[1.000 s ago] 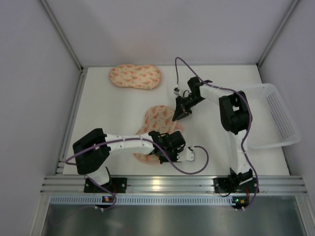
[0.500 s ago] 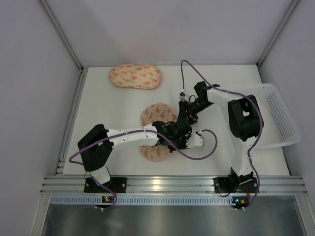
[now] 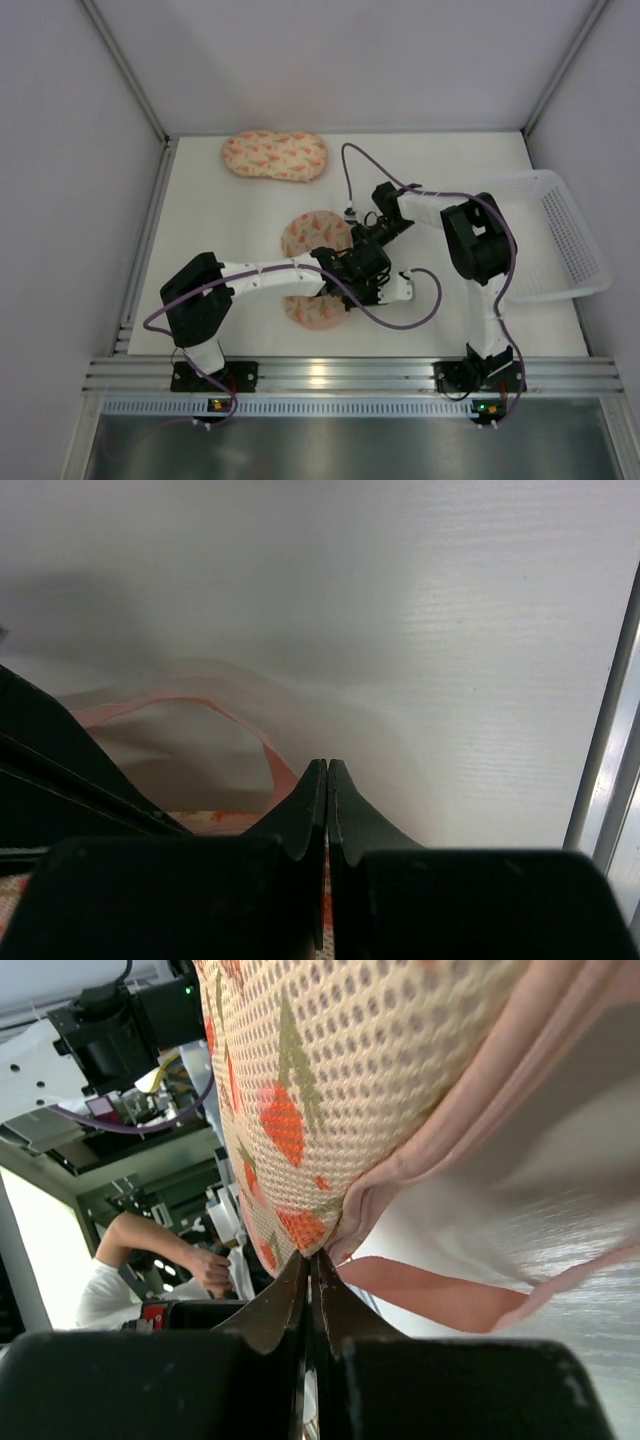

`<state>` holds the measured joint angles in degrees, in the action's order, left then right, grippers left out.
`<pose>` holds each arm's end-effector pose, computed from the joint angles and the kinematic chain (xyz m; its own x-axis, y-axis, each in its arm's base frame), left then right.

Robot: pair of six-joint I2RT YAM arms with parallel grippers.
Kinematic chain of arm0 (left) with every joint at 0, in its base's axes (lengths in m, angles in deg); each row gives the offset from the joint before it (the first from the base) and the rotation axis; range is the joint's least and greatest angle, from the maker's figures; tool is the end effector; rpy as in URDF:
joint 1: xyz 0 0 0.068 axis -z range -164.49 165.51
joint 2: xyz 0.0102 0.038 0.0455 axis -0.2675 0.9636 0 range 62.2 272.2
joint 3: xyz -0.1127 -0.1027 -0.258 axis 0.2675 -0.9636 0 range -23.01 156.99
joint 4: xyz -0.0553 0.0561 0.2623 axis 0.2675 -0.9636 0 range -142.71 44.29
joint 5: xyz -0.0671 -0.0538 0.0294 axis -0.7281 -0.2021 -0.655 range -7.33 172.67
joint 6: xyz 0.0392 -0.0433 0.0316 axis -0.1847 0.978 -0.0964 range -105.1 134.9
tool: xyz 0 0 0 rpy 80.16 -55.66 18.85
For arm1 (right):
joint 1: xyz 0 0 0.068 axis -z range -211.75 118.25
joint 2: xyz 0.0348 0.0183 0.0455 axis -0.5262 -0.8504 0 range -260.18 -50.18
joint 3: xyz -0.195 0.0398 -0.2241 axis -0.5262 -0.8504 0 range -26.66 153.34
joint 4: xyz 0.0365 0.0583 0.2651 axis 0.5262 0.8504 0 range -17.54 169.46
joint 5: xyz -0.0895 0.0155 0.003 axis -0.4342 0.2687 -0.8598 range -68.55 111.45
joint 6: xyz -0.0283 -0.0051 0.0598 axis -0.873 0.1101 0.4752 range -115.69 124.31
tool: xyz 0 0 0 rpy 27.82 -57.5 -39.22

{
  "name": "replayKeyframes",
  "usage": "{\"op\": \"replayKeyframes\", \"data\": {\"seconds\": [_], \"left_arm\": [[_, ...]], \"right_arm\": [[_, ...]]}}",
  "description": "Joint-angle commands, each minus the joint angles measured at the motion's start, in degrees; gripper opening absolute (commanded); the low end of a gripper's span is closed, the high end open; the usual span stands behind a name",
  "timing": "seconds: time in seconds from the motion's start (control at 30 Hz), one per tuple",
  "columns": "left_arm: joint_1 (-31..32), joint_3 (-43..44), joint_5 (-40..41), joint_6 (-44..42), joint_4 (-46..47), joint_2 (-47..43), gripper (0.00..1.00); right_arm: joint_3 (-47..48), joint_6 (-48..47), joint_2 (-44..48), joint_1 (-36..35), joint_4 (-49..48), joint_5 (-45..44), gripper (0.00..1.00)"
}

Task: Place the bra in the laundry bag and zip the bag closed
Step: Zip the zipper on the laundry bag.

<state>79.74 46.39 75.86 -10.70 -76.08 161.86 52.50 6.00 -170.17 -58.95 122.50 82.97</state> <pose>0.1615 -0.3486 0.2128 0.0555 0.8717 -0.4869 0.9929 0.0030 0.1187 0.3336 0.2234 0.1437 -0.8950 -0.4441 0.0413 -0.1796 0.4436 0.8780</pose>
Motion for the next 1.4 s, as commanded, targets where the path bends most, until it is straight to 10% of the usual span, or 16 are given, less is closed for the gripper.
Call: {"op": "replayKeyframes", "data": {"seconds": [0.0, 0.5, 0.6, 0.7, 1.37], "left_arm": [[0.2, -3.0, -3.5, -1.4, 1.2, -4.5, 0.0], [3.3, -10.3, -13.3, -2.0, -3.2, -9.3, 0.0], [2.8, -8.1, -10.3, -0.4, -3.2, -8.0, 0.0], [0.6, -4.6, -9.4, 0.8, -3.2, -5.7, 0.0], [-3.0, 5.4, -9.1, -11.9, -7.1, -1.7, 0.04]], "right_arm": [[4.2, -0.1, -0.9, 1.3, -1.0, 1.2, 0.0], [21.1, 2.9, -9.2, 4.2, -2.1, -2.9, 0.0], [21.7, 1.8, -7.6, 4.3, -0.8, -4.1, 0.55], [19.6, -0.4, -4.5, 5.8, 1.8, -4.7, 0.72], [-1.6, -4.6, 3.9, 8.4, 2.7, -1.2, 0.73]]}}
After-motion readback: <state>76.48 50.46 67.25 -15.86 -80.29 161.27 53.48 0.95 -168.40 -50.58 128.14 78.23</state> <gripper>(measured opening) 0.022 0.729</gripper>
